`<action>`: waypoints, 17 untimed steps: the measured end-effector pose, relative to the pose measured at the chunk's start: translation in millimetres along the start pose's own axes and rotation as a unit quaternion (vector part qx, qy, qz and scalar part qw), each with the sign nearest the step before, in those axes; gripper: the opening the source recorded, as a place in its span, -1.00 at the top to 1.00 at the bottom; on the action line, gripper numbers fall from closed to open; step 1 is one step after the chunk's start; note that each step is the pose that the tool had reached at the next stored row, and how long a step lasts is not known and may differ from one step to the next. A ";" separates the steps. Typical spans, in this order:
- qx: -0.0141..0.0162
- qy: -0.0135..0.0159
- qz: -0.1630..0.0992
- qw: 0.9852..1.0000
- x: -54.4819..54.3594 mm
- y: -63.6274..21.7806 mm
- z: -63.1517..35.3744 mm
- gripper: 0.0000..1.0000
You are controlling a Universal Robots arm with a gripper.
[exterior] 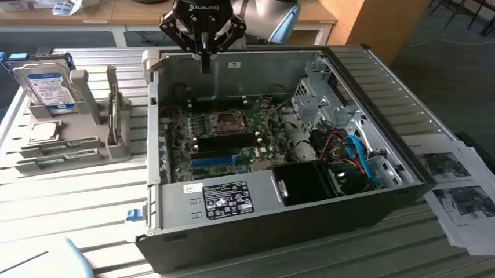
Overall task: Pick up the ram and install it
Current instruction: 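Reach for the ram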
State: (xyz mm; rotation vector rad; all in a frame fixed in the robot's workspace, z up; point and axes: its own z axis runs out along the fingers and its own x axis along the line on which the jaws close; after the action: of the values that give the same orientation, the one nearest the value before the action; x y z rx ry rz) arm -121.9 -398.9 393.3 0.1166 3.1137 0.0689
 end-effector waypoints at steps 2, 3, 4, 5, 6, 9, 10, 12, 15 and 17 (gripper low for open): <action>0.000 0.000 0.000 1.000 0.0 0.0 0.0 0.81; 0.000 0.000 0.000 1.000 0.0 0.0 0.0 0.81; 0.000 0.000 0.000 1.000 0.0 0.0 0.0 0.81; 0.000 0.000 0.000 1.000 0.0 0.0 0.0 0.81; 0.000 0.000 0.000 1.000 0.0 0.0 0.0 0.81; 0.000 0.000 0.000 1.000 1.0 0.0 0.1 0.81; 0.000 0.000 0.000 1.000 1.4 -0.1 0.2 0.81; 0.000 0.001 0.000 1.000 2.8 -0.2 0.4 0.81; 0.000 0.002 0.000 1.000 5.5 -0.5 0.8 0.81; 0.000 0.003 0.000 1.000 8.1 -0.7 1.0 0.81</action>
State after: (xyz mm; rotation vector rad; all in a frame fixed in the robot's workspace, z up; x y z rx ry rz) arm -130.0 -398.9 392.1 0.1171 3.1199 0.0686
